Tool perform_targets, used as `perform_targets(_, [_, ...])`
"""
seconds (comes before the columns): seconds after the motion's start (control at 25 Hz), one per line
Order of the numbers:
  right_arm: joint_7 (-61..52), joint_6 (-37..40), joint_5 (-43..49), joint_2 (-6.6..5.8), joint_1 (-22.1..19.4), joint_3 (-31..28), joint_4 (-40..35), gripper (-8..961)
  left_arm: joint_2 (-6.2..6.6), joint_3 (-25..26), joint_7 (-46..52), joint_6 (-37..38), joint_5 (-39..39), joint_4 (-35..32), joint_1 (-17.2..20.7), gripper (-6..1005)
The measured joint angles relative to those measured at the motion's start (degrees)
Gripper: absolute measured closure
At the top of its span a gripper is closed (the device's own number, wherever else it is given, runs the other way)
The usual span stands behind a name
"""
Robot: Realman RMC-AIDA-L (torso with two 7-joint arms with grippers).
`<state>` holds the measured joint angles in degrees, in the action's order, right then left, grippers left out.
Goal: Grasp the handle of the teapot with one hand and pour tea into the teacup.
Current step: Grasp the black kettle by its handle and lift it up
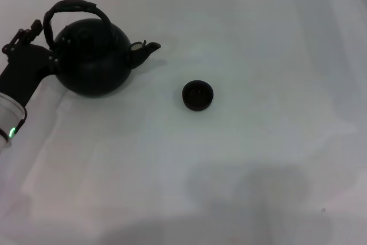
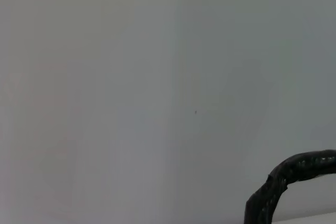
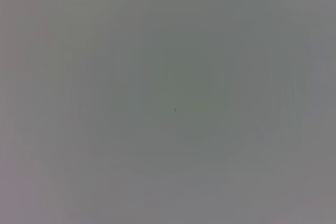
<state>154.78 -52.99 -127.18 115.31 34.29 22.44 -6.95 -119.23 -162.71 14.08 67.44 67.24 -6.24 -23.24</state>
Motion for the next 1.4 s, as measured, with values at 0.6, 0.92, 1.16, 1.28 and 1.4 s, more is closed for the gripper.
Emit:
perform_targets(0.6, [-0.44,0.26,0.0,0.0,-0.08,0.15,0.01,108,-0.06,0.39,-1.27,-1.46,-1.59,0.38,-1.23,711])
perform_targets(0.92, [-0.51,0.24,0.0,0.01,-0.51,0.19,0.02,109,0.07,0.43,-1.64,-1.39,-1.54,0.09,-1.29,806])
perform_targets(1.16, [-0.53,0.2,0.0,0.0,-0.62,0.06,0.28,109,0.23,0.33,-1.78,-0.35,-1.91,0.02,-1.51,870])
perform_targets(1.28, [-0.54,0.2,0.0,0.0,-0.63,0.06,0.3,109,0.21,0.32,-1.79,0.16,-1.9,0.07,-1.55,874])
perform_targets(1.4, [-0.54,0.2,0.0,0.01,-0.63,0.11,0.27,109,0.19,0.23,-1.92,0.92,-1.92,0.1,-1.56,879])
